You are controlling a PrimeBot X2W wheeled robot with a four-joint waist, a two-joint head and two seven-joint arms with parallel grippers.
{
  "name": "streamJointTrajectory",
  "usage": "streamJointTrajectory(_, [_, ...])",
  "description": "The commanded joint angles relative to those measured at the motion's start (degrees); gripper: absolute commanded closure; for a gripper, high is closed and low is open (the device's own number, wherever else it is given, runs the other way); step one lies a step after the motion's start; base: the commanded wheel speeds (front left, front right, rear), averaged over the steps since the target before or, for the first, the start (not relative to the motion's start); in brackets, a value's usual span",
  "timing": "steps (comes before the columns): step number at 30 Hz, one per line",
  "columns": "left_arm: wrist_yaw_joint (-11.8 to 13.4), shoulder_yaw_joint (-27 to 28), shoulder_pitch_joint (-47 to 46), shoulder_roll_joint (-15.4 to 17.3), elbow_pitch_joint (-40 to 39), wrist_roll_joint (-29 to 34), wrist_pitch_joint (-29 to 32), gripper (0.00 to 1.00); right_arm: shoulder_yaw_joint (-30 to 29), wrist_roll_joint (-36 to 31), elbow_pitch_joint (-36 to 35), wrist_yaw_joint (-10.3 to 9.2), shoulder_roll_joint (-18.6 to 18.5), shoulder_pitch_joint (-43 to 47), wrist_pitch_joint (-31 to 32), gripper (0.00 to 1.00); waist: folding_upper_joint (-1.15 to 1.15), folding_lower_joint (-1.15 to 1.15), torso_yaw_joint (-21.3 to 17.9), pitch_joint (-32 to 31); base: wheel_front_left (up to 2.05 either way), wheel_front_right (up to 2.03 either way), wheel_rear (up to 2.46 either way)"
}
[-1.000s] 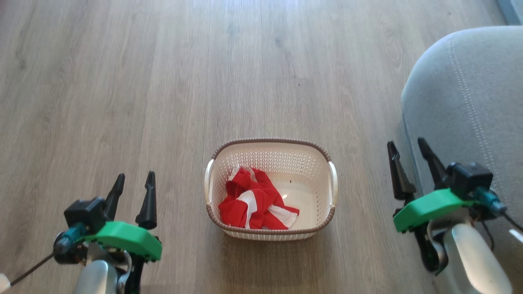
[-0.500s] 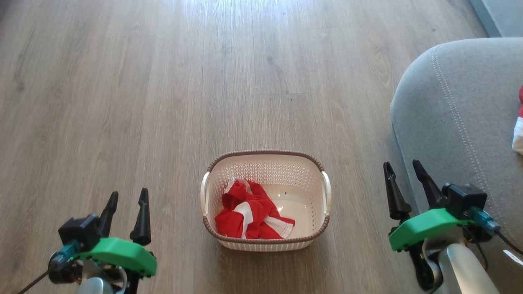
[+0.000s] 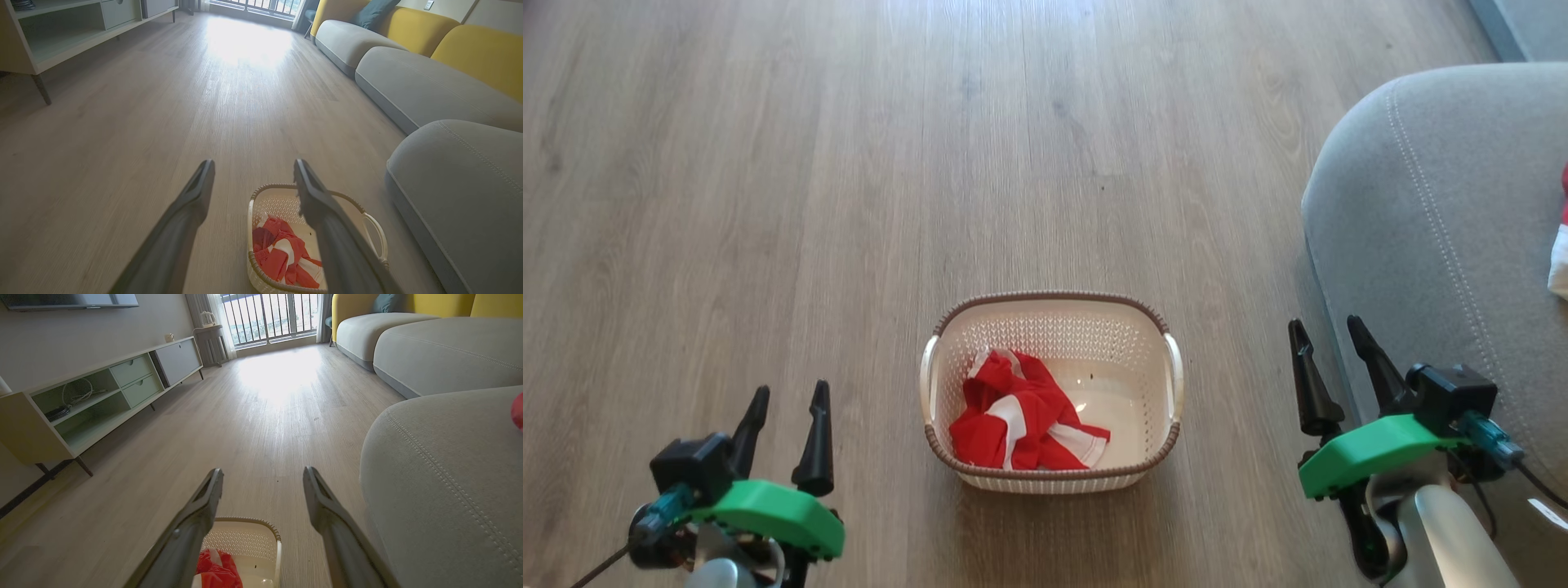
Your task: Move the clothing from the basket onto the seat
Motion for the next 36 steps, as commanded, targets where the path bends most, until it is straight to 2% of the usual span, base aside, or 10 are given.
streamJointTrajectory(1, [0.1, 1.2, -1.5, 0.4, -1.7, -0.4, -0.6, 0.0, 1.1, -0.4, -2.3, -0.01, 0.2, -1.1, -0.5, 0.0, 0.0, 0.0, -0.2, 0.6, 0.0, 0.0, 0.0])
streamJointTrajectory(11, [0.0, -1.8, -4.1, 0.4, -0.4, -0.1, -0.6, 0.0, 1.4, -0.5, -4.4, -0.01, 0.5, -4.7, -0.5, 0.0, 0.0, 0.0, -1.9, 8.6, 0.0, 0.0, 0.0])
streamJointTrajectory(24, [-0.1, -8.0, -13.4, 0.4, 6.0, 2.7, -0.6, 0.0, 4.7, -0.4, -8.8, -0.01, 1.1, -14.4, -0.5, 0.0, 0.0, 0.0, -6.1, 25.5, 0.0, 0.0, 0.0])
streamJointTrajectory(36, [-0.1, -16.3, -29.9, 4.8, 18.3, 5.3, -0.6, 0.0, 8.8, 4.4, -11.0, -0.01, 1.2, -21.2, -0.5, 0.0, 0.0, 0.0, -12.4, 39.1, 0.0, 0.0, 0.0])
